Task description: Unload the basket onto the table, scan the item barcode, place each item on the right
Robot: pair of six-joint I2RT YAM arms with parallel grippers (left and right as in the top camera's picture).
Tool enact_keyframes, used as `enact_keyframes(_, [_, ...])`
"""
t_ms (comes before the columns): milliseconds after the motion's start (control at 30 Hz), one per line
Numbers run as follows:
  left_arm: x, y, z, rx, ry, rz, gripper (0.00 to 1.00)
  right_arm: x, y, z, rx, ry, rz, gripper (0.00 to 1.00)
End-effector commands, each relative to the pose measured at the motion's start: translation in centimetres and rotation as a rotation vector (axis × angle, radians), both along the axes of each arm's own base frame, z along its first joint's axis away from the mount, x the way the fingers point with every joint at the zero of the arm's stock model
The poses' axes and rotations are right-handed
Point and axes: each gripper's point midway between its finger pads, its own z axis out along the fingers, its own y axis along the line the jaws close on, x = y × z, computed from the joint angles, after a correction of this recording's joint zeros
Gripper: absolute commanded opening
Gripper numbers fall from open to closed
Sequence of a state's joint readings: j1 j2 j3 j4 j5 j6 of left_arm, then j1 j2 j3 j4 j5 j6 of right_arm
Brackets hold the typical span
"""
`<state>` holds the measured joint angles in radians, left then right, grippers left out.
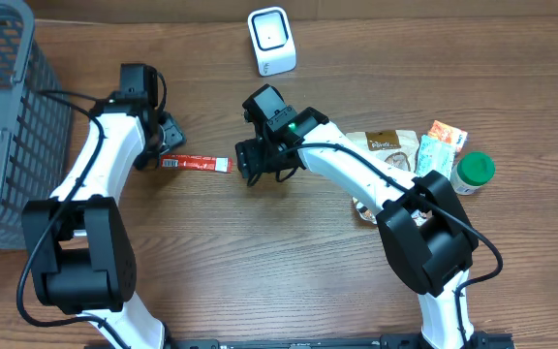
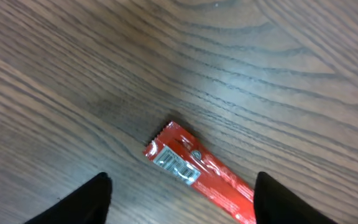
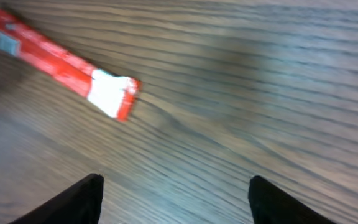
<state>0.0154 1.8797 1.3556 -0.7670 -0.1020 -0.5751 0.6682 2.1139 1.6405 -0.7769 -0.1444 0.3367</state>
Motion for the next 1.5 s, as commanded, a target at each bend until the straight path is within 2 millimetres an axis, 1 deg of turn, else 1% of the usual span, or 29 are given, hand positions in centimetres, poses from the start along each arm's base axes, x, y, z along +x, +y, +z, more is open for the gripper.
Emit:
enact_keyframes(0, [-0.9, 0.1, -2.2, -0.015, 0.017, 0.056, 0.58, 1.0, -1.7, 0.6, -0.080, -0.066, -0.039, 0.76])
enact_keyframes(200, [-0.8, -0.1, -3.8, -0.030, -0.019, 0.054, 0.56, 0.8, -2.1, 0.4, -0.095, -0.059, -0.042, 0.77])
enact_keyframes(300, [-0.6, -0.5, -4.2, -0.048, -0.039, 0.048, 0.52, 0.7, -2.2, 0.4, -0.099, -0.054, -0.042, 0.77])
enact_keyframes(400, [-0.6, -0.9, -4.6, -0.068, -0.044, 0.045, 0.51, 0.7, -2.2, 0.4, -0.100, -0.053, -0.042, 0.77])
enact_keyframes(500, [-1.0, -1.3, -5.2, -0.063, -0.036, 0.033, 0.51, 0.7, -2.6, 0.3, -0.106, -0.044, -0.047, 0.80])
enact_keyframes(600, [-1.3, -2.0, -5.9, -0.065, -0.016, 0.018, 0.48, 0.7, -3.3, 0.1, -0.118, -0.029, -0.058, 0.80])
enact_keyframes(733, [-1.9, -2.9, -7.0, -0.067, 0.021, -0.005, 0.47, 0.9, -4.5, -0.1, -0.132, -0.006, -0.080, 0.80])
enact_keyframes(833, [-2.4, -4.3, -8.3, -0.089, 0.057, -0.037, 0.48, 0.9, -5.3, -0.2, -0.111, 0.037, -0.096, 0.80])
enact_keyframes(900, [-2.5, -4.9, -8.7, -0.090, 0.068, -0.051, 0.47, 0.9, -5.8, -0.2, -0.103, 0.057, -0.105, 0.80])
enact_keyframes(1000, [-2.5, -5.3, -8.5, -0.099, 0.068, -0.066, 0.47, 1.1, -6.8, -0.3, -0.111, 0.075, -0.125, 0.80])
enact_keyframes(1033, [-2.6, -6.0, -8.5, -0.143, 0.076, -0.076, 0.45, 1.2, -7.4, -0.4, -0.117, 0.085, -0.137, 0.80])
enact_keyframes(1167, [-3.2, -8.3, -8.4, -0.256, 0.101, -0.108, 0.44, 1.3, -8.6, -0.5, -0.129, 0.106, -0.159, 0.80])
enact_keyframes(1200, [-3.6, -9.2, -8.3, -0.281, 0.114, -0.125, 0.45, 1.3, -9.0, -0.5, -0.130, 0.114, -0.168, 0.80])
enact_keyframes(1333, [-4.6, -11.3, -8.4, -0.282, 0.147, -0.178, 0.40, 1.2, -9.6, -0.6, -0.139, 0.129, -0.179, 0.79])
enact_keyframes(1400, [-5.2, -12.3, -8.4, -0.279, 0.161, -0.206, 0.41, 1.2, -9.9, -0.7, -0.143, 0.136, -0.184, 0.72])
enact_keyframes(1433, [-5.4, -12.7, -8.5, -0.277, 0.166, -0.218, 0.45, 1.1, -10.0, -0.7, -0.146, 0.140, -0.186, 0.69])
enact_keyframes(1467, [-5.6, -13.2, -8.5, -0.273, 0.173, -0.226, 0.47, 1.0, -10.2, -0.7, -0.150, 0.146, -0.187, 0.68])
